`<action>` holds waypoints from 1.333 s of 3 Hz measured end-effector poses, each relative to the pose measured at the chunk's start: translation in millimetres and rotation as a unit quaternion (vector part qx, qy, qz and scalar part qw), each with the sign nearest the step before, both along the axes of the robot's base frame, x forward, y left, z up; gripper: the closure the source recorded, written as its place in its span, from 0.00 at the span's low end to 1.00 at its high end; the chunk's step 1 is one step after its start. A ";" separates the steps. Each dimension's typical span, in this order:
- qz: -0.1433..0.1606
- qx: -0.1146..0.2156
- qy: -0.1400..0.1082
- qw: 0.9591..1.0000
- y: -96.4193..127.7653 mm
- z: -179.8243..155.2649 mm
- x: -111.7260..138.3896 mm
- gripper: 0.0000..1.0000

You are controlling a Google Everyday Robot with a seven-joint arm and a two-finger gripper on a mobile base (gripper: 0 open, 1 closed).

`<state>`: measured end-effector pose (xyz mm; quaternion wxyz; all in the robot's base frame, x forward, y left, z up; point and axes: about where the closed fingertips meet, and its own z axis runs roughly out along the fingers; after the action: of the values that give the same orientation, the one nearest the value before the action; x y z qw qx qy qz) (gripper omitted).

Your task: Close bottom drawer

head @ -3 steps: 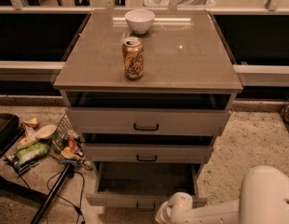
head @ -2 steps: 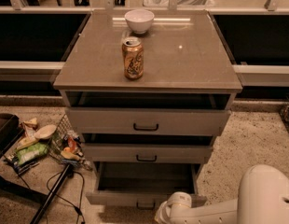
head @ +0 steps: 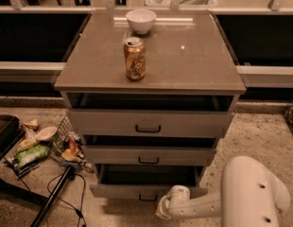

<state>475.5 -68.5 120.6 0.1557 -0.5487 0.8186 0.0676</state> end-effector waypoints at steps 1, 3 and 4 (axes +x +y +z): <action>0.002 0.003 -0.001 1.000 0.6 -5.3 24.7 1.00; 0.028 0.002 -0.021 0.999 8.1 -11.7 76.5 1.00; 0.038 0.013 -0.046 0.998 4.4 -4.8 90.8 1.00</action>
Offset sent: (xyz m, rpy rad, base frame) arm 0.1843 -0.0005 -0.0262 0.0276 -0.0144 0.0335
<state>566.3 -64.0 115.9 0.1980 -0.5799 0.7881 0.0586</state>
